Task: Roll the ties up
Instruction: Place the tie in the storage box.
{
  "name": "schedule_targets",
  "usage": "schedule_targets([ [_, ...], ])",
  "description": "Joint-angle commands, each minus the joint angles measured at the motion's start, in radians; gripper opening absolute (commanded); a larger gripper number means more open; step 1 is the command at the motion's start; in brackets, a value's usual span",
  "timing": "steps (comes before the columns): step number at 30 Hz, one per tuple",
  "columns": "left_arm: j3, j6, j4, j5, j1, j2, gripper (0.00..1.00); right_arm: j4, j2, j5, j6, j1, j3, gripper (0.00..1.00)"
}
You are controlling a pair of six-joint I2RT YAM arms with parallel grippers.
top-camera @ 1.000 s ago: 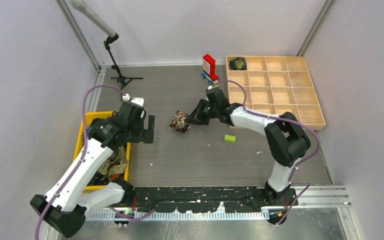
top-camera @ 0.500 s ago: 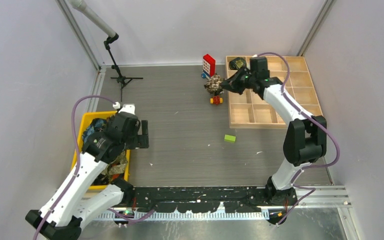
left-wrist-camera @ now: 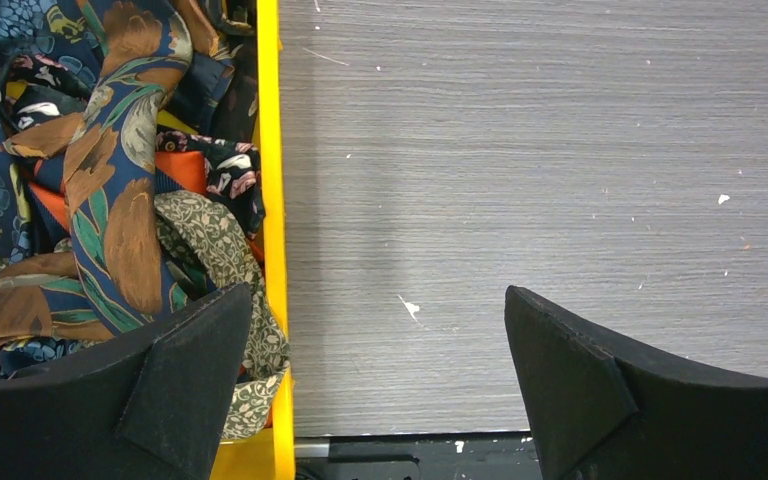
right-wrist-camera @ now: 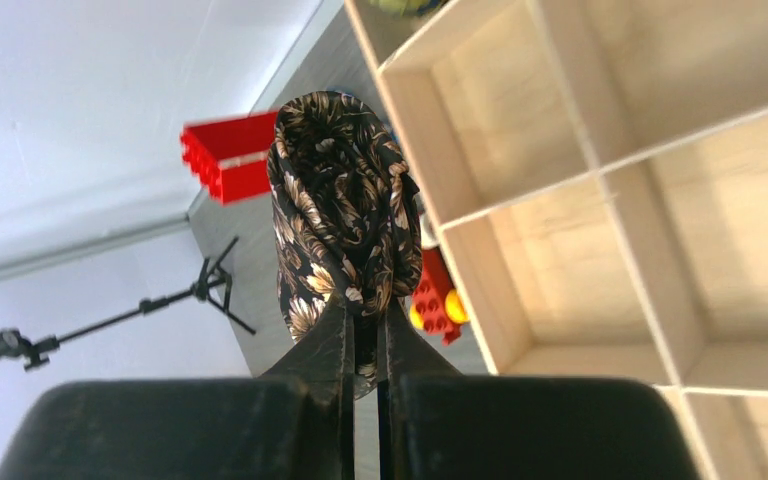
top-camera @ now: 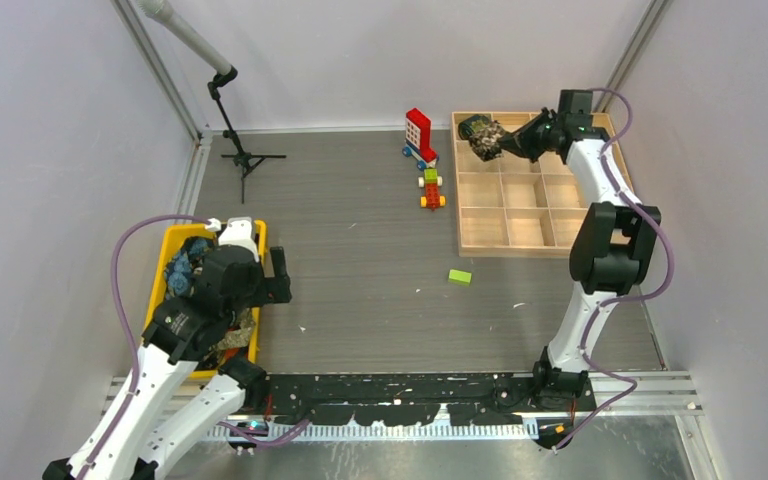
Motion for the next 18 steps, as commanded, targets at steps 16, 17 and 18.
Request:
schedule_targets([
  [16, -0.012, 0.007, 0.055, -0.007, 0.004, 0.022, 1.0, -0.023, 0.321, 0.165, -0.066, -0.122, 0.442, 0.0],
  [17, -0.012, 0.008, 0.055, -0.004, 0.004, 0.022, 1.0, -0.011, 0.343, 0.172, -0.067, -0.122, 0.464, 0.0],
  [18, -0.012, 0.009, 0.057, -0.001, 0.004, 0.021, 1.0, -0.003, 0.368, 0.178, -0.069, -0.122, 0.49, 0.0],
])
